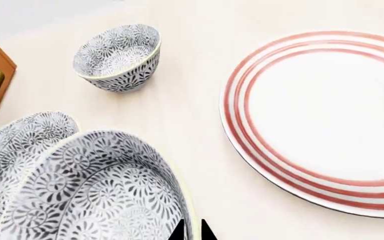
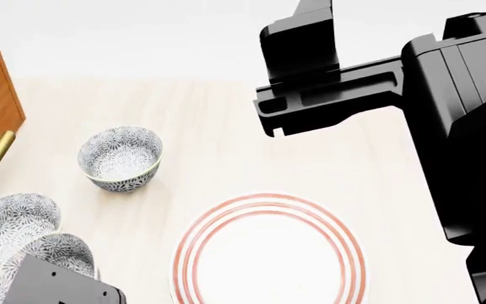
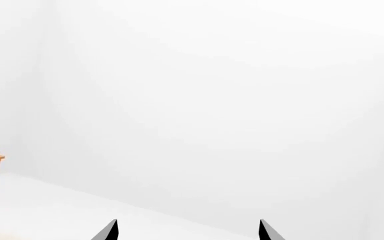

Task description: Put the bowl at the front on the plate.

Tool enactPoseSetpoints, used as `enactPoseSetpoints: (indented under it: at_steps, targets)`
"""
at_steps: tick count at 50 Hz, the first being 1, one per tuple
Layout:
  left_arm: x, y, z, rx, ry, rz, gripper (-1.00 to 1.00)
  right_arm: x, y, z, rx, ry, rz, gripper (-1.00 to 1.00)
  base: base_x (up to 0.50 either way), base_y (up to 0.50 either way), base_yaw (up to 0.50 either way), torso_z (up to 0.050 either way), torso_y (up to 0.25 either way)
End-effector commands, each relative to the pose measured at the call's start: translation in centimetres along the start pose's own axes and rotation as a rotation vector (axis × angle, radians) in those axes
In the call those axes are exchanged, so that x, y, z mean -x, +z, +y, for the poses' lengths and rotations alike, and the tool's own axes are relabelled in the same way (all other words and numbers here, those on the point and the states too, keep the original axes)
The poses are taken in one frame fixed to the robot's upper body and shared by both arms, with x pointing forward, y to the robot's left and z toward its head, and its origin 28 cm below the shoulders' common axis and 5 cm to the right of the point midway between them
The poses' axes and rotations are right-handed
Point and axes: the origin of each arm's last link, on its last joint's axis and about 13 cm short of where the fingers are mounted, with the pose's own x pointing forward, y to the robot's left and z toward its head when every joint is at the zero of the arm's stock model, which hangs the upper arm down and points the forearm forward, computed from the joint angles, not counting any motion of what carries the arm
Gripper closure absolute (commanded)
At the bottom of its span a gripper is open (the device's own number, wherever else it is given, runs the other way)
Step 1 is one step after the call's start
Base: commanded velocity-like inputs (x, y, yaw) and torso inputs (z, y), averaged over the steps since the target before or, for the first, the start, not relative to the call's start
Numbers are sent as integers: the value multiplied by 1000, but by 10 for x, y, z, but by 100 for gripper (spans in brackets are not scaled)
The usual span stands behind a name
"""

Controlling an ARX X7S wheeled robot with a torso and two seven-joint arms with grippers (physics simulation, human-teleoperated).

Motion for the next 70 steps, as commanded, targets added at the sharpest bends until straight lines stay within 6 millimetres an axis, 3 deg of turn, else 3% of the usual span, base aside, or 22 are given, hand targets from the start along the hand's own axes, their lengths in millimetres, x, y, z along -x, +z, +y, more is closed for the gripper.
enactPoseSetpoints:
  at_steps: [1,4,35,49,70]
  targets:
    - [2,17,3,-52,12,-75,100,1,-1,0,-4,-2,-2,-100,0,0,0,0,0]
    - [-1,16,0,-76,6,-81,100,1,-2,0,-4,-3,-2,-100,0,0,0,0,0]
    - [3,77,3,-153,-63,-186,100,3,-3,-1,-10,-11,-5,-100,0,0,0,0,0]
    - [-8,98,4,-125,-74,-204,100,5,-5,0,-12,-16,-4,-100,0,0,0,0,1]
    - [-27,123,-5,-228,-95,-222,100,7,-1,-1,-6,-26,-19,-100,0,0,0,0,0]
